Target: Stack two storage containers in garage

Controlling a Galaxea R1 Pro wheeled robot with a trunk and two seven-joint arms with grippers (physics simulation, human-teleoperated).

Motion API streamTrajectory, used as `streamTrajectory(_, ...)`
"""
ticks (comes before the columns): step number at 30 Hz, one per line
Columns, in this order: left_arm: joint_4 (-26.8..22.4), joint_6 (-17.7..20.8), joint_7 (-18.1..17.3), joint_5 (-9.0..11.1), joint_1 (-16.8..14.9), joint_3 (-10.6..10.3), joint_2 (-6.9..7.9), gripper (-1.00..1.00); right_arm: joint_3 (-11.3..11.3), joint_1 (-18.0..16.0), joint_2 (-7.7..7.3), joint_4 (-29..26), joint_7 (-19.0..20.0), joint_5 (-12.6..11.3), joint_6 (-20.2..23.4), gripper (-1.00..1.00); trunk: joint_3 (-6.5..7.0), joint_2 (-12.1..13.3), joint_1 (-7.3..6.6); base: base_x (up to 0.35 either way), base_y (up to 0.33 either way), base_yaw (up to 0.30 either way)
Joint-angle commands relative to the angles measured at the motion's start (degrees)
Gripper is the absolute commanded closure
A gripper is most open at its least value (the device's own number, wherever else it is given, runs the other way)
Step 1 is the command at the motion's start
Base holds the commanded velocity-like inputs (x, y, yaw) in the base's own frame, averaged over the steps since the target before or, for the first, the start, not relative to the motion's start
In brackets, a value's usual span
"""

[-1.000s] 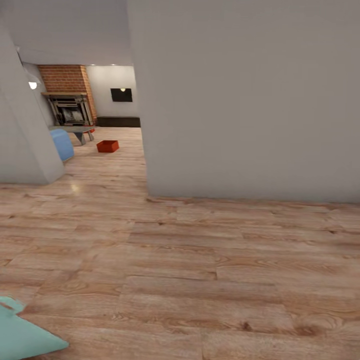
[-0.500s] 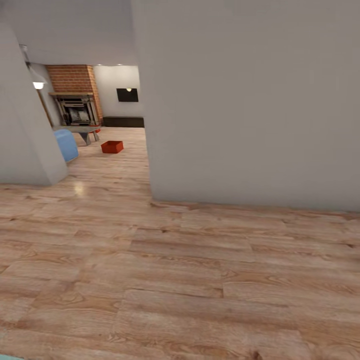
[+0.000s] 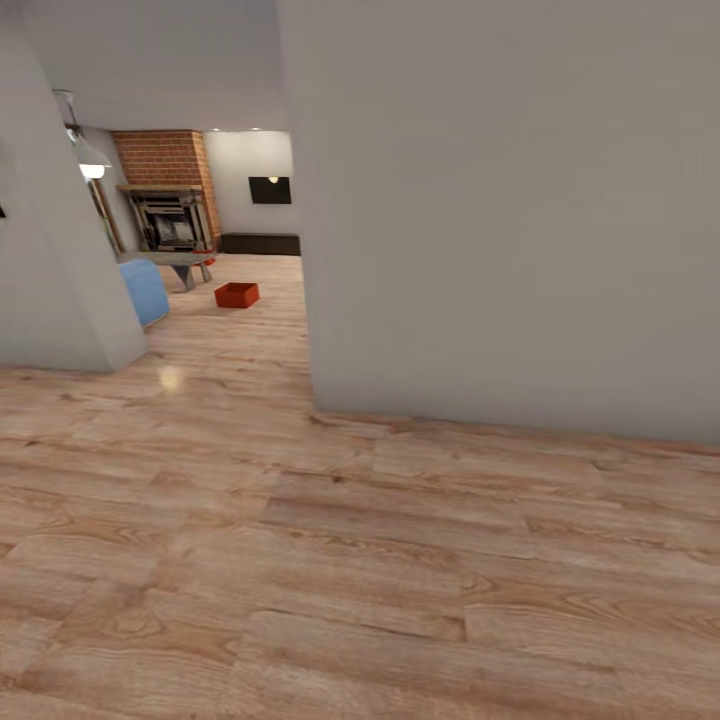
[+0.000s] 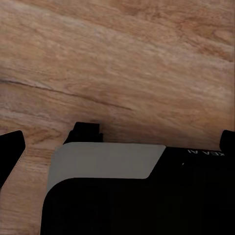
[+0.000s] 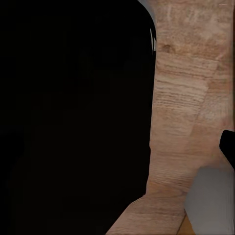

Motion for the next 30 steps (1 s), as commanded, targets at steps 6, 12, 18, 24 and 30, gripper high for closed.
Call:
streamTrajectory(6, 0.05, -0.2, 0.09, -0.06, -0.03, 0.31, -0.03, -1.0, 0.02, -0.02, -0.03, 0.03, -0.12, 0.05, -0.15, -1.0, -0.05, -0.02, 0.03, 0.342, 0.0, 0.046)
streamTrajectory(12, 0.05, -0.16, 0.09, -0.04, -0.03, 0.31, -0.03, -1.0, 0.09, -0.02, 0.01, 0.03, -0.15, 0.05, -0.15, -1.0, -0.05, -0.02, 0.03, 0.343, -0.021, 0.131)
streamTrajectory(18, 0.05, -0.21, 0.09, -0.09, -0.01, 0.31, -0.11, -1.0, 0.08, -0.02, -0.05, 0.03, -0.08, 0.05, -0.15, -1.0, -0.05, -0.02, 0.03, 0.343, -0.011, 0.11)
streamTrajectory(24, 0.05, -0.19, 0.09, -0.1, -0.05, 0.31, -0.12, -1.0, 0.1, -0.02, -0.06, 0.03, -0.13, 0.05, -0.15, -1.0, -0.05, -0.02, 0.03, 0.343, -0.001, 0.099)
streamTrajectory(30, 0.05, -0.19, 0.09, -0.1, -0.02, 0.31, -0.12, -1.0, 0.1, -0.02, -0.07, 0.03, -0.15, 0.05, -0.15, -1.0, -0.05, -0.02, 0.03, 0.343, 0.0, 0.247)
